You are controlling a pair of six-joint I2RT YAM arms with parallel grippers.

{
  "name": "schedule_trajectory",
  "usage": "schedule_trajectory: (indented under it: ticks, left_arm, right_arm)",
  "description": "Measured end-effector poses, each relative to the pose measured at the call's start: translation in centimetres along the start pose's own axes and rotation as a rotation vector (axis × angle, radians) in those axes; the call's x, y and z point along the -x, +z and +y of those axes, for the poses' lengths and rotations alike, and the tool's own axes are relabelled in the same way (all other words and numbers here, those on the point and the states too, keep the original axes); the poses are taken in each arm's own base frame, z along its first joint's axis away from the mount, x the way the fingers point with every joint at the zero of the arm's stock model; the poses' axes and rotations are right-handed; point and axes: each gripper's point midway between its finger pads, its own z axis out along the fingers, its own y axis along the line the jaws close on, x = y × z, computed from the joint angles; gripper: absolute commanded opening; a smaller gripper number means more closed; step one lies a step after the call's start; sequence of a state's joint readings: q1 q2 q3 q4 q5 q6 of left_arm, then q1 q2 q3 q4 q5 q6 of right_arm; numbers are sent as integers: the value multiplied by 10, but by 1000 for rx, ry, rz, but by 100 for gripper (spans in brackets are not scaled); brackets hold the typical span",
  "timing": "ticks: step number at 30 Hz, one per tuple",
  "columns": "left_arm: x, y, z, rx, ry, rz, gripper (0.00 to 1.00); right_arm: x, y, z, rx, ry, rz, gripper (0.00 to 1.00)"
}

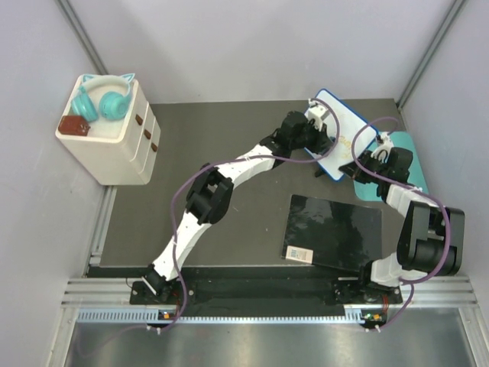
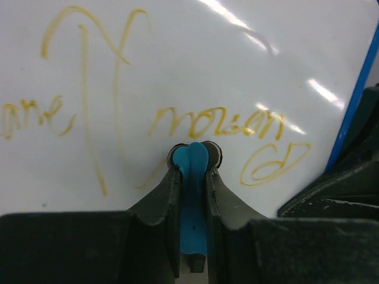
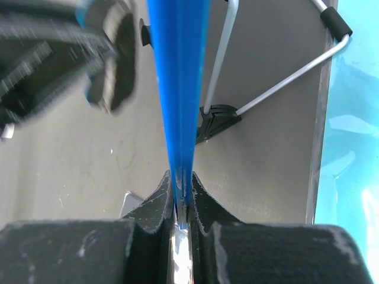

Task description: Erase the whiteboard

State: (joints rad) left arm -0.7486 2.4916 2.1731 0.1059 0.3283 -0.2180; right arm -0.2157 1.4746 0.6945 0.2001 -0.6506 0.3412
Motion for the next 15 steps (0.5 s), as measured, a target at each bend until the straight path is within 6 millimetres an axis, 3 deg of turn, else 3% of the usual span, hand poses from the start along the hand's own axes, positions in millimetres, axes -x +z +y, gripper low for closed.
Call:
schedule_trajectory:
  ticks: [7, 15]
  left_arm:
    - [-18, 15, -47, -88, 53, 11, 0]
    - [-8, 27, -81, -68, 141, -69, 0]
  right_arm:
    - [0, 0, -2, -9, -1, 0, 0]
    - [-1, -1, -6, -31, 11, 1, 0]
